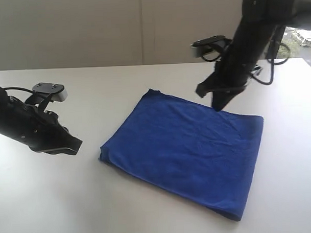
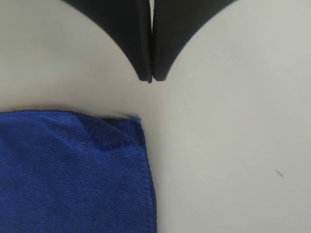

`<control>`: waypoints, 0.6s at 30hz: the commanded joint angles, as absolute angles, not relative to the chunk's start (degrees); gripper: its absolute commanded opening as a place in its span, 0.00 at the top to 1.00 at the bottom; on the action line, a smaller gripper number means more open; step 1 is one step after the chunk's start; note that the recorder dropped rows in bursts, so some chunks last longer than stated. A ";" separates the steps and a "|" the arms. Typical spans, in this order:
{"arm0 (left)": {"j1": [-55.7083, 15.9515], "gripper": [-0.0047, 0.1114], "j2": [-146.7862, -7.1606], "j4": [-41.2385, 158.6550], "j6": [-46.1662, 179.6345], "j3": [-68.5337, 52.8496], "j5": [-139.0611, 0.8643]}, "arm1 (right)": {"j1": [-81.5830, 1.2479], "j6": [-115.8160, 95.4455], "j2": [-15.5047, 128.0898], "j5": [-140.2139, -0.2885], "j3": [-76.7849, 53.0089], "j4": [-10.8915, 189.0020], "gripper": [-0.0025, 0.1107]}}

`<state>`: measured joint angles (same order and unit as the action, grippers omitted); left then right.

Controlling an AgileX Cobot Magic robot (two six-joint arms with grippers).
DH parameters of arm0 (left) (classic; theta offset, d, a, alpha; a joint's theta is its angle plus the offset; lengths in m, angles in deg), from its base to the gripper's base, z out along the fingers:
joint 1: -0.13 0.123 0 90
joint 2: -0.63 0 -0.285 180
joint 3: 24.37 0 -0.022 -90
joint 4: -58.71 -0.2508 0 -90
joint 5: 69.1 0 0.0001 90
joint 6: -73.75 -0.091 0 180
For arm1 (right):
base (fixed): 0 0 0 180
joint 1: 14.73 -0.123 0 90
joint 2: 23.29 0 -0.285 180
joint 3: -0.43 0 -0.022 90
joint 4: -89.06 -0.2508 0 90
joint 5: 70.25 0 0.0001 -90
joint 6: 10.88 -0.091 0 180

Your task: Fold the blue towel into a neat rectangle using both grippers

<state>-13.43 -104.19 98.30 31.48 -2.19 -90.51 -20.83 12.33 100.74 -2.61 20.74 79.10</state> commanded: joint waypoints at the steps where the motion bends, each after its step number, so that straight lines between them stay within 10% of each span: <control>1: -13.86 0.96 -103.82 99.55 31.42 -1.69 -90.23 | -28.37 17.86 103.47 -4.41 20.29 72.95 0.98; 18: -13.86 0.96 -103.82 99.55 31.33 -1.69 -88.91 | -42.68 17.52 117.94 -13.63 24.62 74.64 0.98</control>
<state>-13.43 -104.19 98.30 31.37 -2.19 -88.59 -41.68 17.31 115.04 -11.25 23.00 75.69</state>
